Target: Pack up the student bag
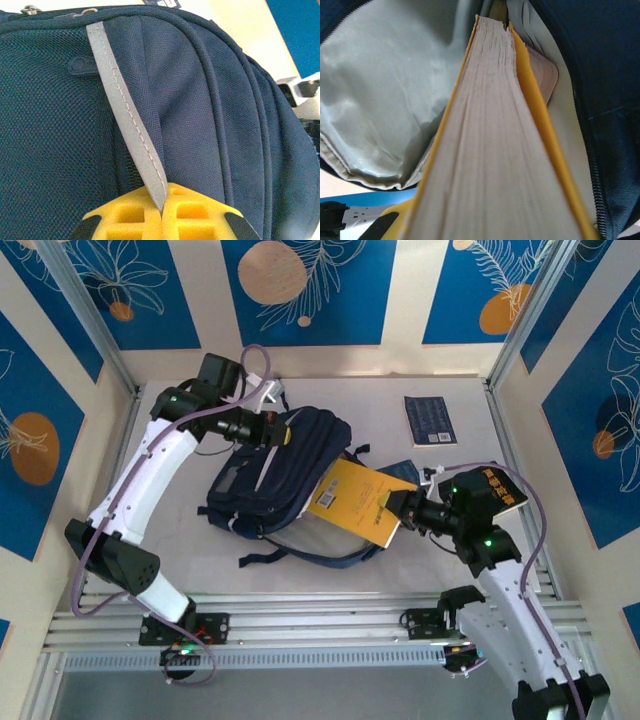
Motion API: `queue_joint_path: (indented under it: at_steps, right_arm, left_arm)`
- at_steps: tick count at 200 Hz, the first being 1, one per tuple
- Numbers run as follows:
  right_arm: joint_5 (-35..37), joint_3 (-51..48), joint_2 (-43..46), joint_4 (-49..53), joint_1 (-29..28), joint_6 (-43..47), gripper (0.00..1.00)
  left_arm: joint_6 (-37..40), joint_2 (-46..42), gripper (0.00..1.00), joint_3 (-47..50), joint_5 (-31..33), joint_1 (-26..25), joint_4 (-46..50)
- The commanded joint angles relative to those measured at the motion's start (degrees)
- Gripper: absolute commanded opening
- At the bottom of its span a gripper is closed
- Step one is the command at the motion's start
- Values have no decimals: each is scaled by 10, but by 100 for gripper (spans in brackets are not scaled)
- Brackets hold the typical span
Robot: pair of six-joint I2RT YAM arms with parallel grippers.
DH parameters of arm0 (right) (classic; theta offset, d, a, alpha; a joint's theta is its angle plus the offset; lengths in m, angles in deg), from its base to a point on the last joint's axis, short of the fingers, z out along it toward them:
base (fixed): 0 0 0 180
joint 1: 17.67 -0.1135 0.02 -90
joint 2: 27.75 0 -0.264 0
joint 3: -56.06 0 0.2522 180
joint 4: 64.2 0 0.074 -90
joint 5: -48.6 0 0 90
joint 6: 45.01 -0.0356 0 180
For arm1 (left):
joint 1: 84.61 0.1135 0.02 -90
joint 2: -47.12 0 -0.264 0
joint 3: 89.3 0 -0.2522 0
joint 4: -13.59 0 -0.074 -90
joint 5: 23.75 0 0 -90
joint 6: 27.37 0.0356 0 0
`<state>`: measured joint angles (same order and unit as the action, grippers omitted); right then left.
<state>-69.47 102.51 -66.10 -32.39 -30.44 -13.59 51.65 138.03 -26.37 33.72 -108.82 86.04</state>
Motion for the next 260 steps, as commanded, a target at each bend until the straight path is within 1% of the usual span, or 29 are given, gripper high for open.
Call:
queue_joint_path:
  at_steps: [1, 46, 65, 82, 114, 142, 184, 211, 220, 234, 247, 260]
  right_arm:
    - [-20, 3, -12, -102, -32, -29, 0]
    - [80, 28, -61, -107, -123, -10, 0]
    - [123, 44, -102, -114, -148, -10, 0]
    - [150, 55, -148, -144, -161, -18, 0]
    - [174, 101, -252, -200, -186, -26, 0]
    - [178, 161, -359, -228, -215, -25, 0]
    - [181, 268, -522, -231, -266, -27, 0]
    - [187, 329, -594, -234, -297, -30, 0]
    - [188, 344, -603, -221, -301, -27, 0]
    - [221, 337, -584, -194, -302, -18, 0]
    - [262, 311, -539, -167, -298, -7, 0]
    - [289, 289, -489, -123, -288, 9, 0]
  left_arm:
    - [0, -16, 0, -17, -61, 7, -75]
    - [-6, -13, 0, -19, -70, 8, -80]
    - [-11, -14, 0, -17, -81, 8, -86]
    - [-14, -15, 0, -15, -89, 8, -89]
    - [-18, -20, 0, -12, -97, 8, -94]
    - [-22, -28, 0, -1, -101, 8, -102]
    - [-29, -29, 0, 5, -116, 8, -112]
    - [-34, -24, 0, 3, -122, 8, -119]
    - [-34, -22, 0, 0, -121, 8, -117]
    - [-33, -22, 0, -7, -119, 10, -112]
    - [-32, -26, 0, -10, -118, 14, -111]
    - [-31, -30, 0, -9, -116, 19, -111]
